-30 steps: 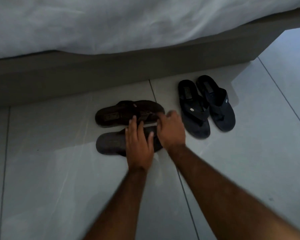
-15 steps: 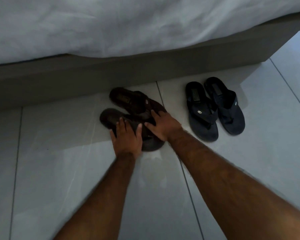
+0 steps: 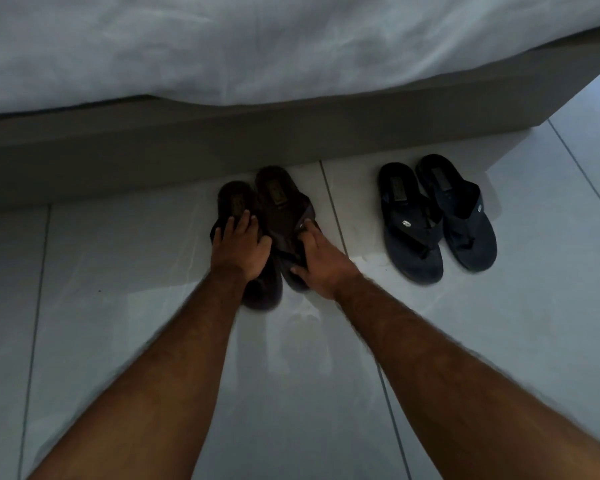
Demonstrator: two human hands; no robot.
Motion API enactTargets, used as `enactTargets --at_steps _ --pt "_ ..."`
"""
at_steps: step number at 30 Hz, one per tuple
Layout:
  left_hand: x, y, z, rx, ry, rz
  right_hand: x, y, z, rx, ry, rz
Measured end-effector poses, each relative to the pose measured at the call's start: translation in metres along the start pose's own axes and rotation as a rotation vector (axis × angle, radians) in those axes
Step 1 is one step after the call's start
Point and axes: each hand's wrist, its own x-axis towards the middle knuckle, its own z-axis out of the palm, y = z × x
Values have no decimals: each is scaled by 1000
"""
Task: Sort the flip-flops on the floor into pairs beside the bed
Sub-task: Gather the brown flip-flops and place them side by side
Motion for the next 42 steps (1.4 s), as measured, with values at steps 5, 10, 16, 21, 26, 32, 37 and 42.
enactTargets --at_steps 5,10,16,21,26,32,37,42 --pt "15 -3 -4 3 10 8 11 2 -6 -164 -49 22" --pt "23 -6 -10 -3 -12 19 17 -3 -6 -256 -69 46" --pt "6 -4 -4 -14 -14 51 5 -6 3 -246 -60 70" --pt "-25 -2 10 1 37 85 -19 -2 13 -248 -40 74" --pt "-32 -1 15 -1 50 88 -29 -3 14 -241 -30 65" --pt "-34 -5 17 -19 90 115 -34 -7 19 -207 -23 86" --pt "-35 -7 16 -31 127 133 -39 -8 19 -185 9 64" --pt "-51 43 13 -235 423 296 -48 22 -12 81 372 127"
